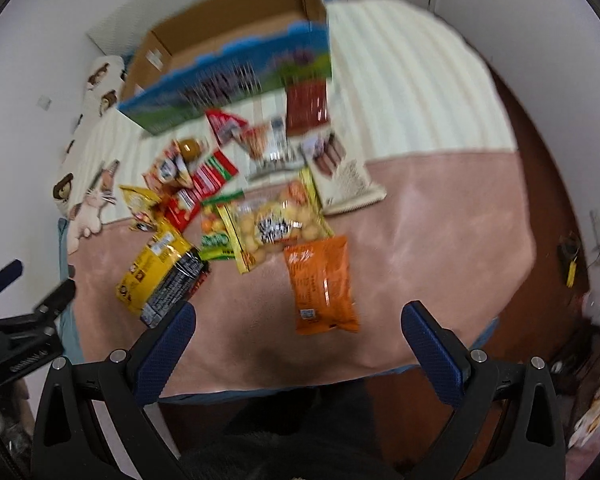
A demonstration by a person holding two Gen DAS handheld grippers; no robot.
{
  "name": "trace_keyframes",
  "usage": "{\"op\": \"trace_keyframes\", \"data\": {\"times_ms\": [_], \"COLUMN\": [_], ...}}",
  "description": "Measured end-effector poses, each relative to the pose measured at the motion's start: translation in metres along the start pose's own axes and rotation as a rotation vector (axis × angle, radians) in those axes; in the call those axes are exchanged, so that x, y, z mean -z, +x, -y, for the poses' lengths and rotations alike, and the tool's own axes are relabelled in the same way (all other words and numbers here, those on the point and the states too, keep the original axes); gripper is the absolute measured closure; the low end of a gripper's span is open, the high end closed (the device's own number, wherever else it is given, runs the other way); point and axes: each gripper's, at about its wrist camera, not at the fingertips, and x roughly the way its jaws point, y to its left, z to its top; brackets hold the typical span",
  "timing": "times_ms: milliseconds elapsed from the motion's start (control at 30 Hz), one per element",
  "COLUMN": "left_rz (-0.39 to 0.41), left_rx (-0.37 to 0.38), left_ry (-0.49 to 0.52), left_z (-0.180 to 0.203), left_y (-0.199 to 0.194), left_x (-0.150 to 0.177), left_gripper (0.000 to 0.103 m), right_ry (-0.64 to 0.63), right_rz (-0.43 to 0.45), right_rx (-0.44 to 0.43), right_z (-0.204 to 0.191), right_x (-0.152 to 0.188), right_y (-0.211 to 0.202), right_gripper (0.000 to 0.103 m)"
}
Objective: Organize snacks
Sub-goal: 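Grasp the yellow-black biscuit bag with left tool while right tool grasps yellow egg-puff bag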
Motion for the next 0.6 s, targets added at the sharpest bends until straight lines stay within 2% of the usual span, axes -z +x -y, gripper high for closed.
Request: {"op": "trace_keyframes", "data": {"times_ms": [133, 400, 467, 500, 533, 567, 600], "left_rz": [-0.1, -0.266, -0.3, -0.296, -0.284, -0.271, -0.268], "left_rx": [0.014, 0.063, 0.085, 0.074, 0.072, 0.081, 0.102], "left_ry": [0.167, 0.461, 0.492, 0.499, 0.491, 0.46, 0.412], "left_z": [0.02, 0.059, 0.065, 0.067, 0.067, 0.065, 0.061], "left_y": [0.064, 0.164, 0.178, 0.183, 0.184, 0.184, 0.183], "left_x": [-0.001, 0.005, 0.008, 0.009, 0.009, 0.008, 0.007], "left_gripper": [0.0, 0.0, 0.0, 0.001, 0.004, 0.013, 0.015], "right_ry": [0.033, 0.046, 0.069, 0.087, 0.115, 0.148, 0.191], "right_rz": [-0.086, -0.181, -0.194, -0.199, -0.203, -0.203, -0.197], "right_rx": [-0.03, -0.002, -0.014, -0.025, -0.04, -0.063, -0.09], "right_z": [-0.002, -0.02, -0.021, -0.021, -0.02, -0.019, -0.017], "right_x": [-0.003, 0.001, 0.001, 0.0, -0.001, -0.003, -0.006], "right_y": [0.047, 0.107, 0.116, 0.119, 0.123, 0.125, 0.128], "right_gripper": [0.0, 0.0, 0.0, 0.0, 0.0, 0.0, 0.0]}}
